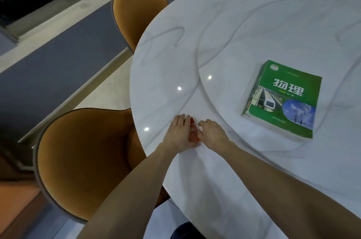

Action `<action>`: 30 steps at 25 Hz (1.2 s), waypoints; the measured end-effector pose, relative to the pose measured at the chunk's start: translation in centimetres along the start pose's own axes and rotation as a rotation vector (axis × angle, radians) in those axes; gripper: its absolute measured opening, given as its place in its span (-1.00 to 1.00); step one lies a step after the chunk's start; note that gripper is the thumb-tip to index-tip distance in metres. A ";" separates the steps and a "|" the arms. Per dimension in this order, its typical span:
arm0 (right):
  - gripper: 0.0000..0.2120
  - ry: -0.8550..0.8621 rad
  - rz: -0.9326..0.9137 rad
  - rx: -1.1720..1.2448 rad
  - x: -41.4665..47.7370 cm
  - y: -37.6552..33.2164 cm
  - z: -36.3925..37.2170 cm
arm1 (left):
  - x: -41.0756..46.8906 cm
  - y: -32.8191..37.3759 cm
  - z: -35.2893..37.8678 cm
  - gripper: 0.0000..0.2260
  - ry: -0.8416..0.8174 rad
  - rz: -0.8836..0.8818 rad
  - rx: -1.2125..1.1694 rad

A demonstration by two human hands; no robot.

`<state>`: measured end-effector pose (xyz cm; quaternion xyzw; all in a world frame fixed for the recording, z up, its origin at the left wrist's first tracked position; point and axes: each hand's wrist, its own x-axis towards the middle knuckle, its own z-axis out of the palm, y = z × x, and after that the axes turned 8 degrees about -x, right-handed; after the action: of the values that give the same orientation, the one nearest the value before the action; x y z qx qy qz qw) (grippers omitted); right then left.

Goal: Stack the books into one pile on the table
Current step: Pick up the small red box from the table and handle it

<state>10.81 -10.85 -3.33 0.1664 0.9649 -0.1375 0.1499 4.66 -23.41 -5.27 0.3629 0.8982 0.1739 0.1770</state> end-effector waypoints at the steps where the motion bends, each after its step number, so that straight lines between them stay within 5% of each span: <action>1: -0.71 0.001 0.011 0.024 0.0 -0.2 0.3 | -0.1 -0.2 0.4 -0.15 -0.004 0.004 -0.029; 17: -0.73 0.186 0.281 0.542 -1.9 2.2 -4.0 | 1.5 4.7 -2.3 -0.24 0.095 0.196 -0.121; 30: -0.79 0.404 0.515 0.599 -11.4 11.9 -9.5 | 3.6 18.7 -2.0 -0.25 -0.005 0.509 -0.087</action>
<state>23.08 -0.31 6.61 0.4609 0.8194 -0.3341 -0.0673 12.41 -8.56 4.07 0.5696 0.7692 0.2503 0.1455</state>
